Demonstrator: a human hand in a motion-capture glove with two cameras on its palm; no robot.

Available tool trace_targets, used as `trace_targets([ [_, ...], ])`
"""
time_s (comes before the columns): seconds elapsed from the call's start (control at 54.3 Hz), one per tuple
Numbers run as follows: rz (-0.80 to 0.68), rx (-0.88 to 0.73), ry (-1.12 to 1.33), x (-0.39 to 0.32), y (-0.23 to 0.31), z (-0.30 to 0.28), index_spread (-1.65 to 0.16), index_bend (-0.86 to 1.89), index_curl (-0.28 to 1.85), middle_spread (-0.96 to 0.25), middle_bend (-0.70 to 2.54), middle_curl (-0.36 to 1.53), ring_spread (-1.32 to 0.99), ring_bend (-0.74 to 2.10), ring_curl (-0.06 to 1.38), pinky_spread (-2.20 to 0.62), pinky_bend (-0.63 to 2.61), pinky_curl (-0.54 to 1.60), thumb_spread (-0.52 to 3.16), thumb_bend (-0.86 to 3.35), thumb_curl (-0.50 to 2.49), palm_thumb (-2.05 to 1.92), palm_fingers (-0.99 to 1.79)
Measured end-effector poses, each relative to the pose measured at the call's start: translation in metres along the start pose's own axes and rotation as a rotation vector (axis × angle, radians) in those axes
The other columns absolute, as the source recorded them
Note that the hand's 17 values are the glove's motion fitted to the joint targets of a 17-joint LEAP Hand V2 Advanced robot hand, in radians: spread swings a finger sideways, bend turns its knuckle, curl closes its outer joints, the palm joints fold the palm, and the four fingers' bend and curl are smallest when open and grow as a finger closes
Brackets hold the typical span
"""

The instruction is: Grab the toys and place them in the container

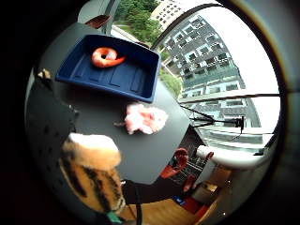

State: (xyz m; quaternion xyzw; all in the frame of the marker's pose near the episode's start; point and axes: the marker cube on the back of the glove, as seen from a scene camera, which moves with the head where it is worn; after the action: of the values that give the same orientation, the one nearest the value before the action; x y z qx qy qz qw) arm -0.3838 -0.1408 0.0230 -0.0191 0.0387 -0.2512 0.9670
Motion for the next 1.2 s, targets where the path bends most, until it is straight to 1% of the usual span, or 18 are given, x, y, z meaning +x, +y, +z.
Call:
trace_targets([
  [0.055,0.000,0.011,0.006,-0.004,-0.021,-0.001,-0.15,1.01,0.88,-0.17,1.07,0.74,-0.30,1.24,0.60,-0.34,0.93,0.48,0.50,0.00,0.92,0.57,1.09],
  [0.129,0.082,0.033,0.015,-0.001,-0.051,-0.001,-0.15,1.01,0.89,-0.16,1.07,0.75,-0.30,1.24,0.60,-0.34,0.92,0.48,0.50,-0.01,0.94,0.57,1.10],
  [0.221,0.018,0.030,0.035,-0.007,-0.087,0.007,-0.15,1.00,0.90,-0.16,1.06,0.75,-0.30,1.24,0.60,-0.34,0.92,0.48,0.49,-0.01,0.97,0.57,1.09],
  [0.35,0.216,0.045,0.044,-0.004,-0.135,0.021,-0.15,0.98,0.92,-0.16,1.06,0.76,-0.30,1.24,0.59,-0.34,0.93,0.48,0.49,-0.01,0.99,0.57,1.09],
  [0.387,0.197,0.050,0.051,-0.003,-0.143,0.025,-0.15,0.98,0.92,-0.17,1.06,0.76,-0.29,1.25,0.59,-0.34,0.93,0.48,0.49,-0.01,1.00,0.56,1.10],
  [0.46,0.069,0.044,0.057,-0.008,-0.157,0.036,-0.15,0.97,0.93,-0.17,1.05,0.77,-0.30,1.24,0.59,-0.35,0.93,0.49,0.50,-0.02,1.01,0.55,1.09],
  [0.552,0.037,-0.045,0.071,0.003,-0.165,0.049,-0.16,0.89,0.94,-0.17,1.01,0.77,-0.30,1.26,0.59,-0.35,0.95,0.49,0.54,-0.03,1.00,0.53,1.02],
  [0.626,0.053,-0.157,0.078,0.004,-0.170,0.061,-0.16,0.74,0.94,-0.18,0.97,0.76,-0.30,1.32,0.60,-0.34,0.96,0.50,0.70,-0.05,0.94,0.43,0.88],
  [0.644,0.064,-0.175,0.077,0.004,-0.171,0.063,-0.16,0.66,0.92,-0.19,0.93,0.75,-0.31,1.29,0.59,-0.33,0.94,0.49,0.80,-0.10,0.89,0.32,0.71],
  [0.7,0.092,-0.186,0.068,0.006,-0.172,0.067,-0.16,0.31,0.89,-0.16,0.60,0.68,-0.26,1.21,0.64,-0.25,1.12,0.61,0.91,-0.11,0.79,0.16,-0.25],
  [0.736,0.145,-0.176,0.048,0.008,-0.173,0.068,-0.17,0.15,0.78,-0.12,0.45,0.60,-0.20,0.99,0.56,-0.18,1.17,0.57,0.95,-0.10,0.75,0.10,-0.48],
  [0.792,0.221,-0.160,0.020,0.019,-0.169,0.065,-0.19,0.05,0.62,-0.08,0.29,0.52,-0.14,0.75,0.45,-0.11,1.16,0.51,1.00,-0.08,0.69,0.03,-0.50],
  [0.865,0.091,-0.141,-0.010,0.030,-0.154,0.058,-0.20,0.03,0.51,-0.05,0.17,0.47,-0.08,0.60,0.37,-0.04,1.13,0.47,1.05,-0.06,0.63,-0.03,-0.42],
  [0.957,0.097,-0.127,0.000,0.043,-0.137,0.046,-0.21,0.06,0.43,-0.05,0.13,0.42,-0.04,0.49,0.32,0.01,1.05,0.44,1.08,-0.06,0.56,-0.05,-0.37],
  [1.068,0.316,-0.115,0.021,0.065,-0.114,0.031,-0.22,0.07,0.37,-0.06,0.12,0.38,-0.02,0.42,0.30,0.03,0.96,0.41,1.11,-0.06,0.50,-0.06,-0.33],
  [1.105,0.258,-0.110,0.012,0.072,-0.099,0.025,-0.22,0.07,0.35,-0.07,0.12,0.37,-0.02,0.40,0.29,0.04,0.93,0.40,1.11,-0.06,0.48,-0.06,-0.32],
  [1.16,0.082,-0.097,-0.006,0.081,-0.070,0.017,-0.22,0.07,0.33,-0.07,0.12,0.35,-0.01,0.38,0.29,0.04,0.90,0.38,1.11,-0.06,0.45,-0.06,-0.30],
  [1.197,0.036,-0.091,-0.018,0.087,-0.053,0.013,-0.22,0.08,0.32,-0.07,0.11,0.34,-0.01,0.37,0.29,0.05,0.89,0.38,1.12,-0.05,0.44,-0.06,-0.28],
])
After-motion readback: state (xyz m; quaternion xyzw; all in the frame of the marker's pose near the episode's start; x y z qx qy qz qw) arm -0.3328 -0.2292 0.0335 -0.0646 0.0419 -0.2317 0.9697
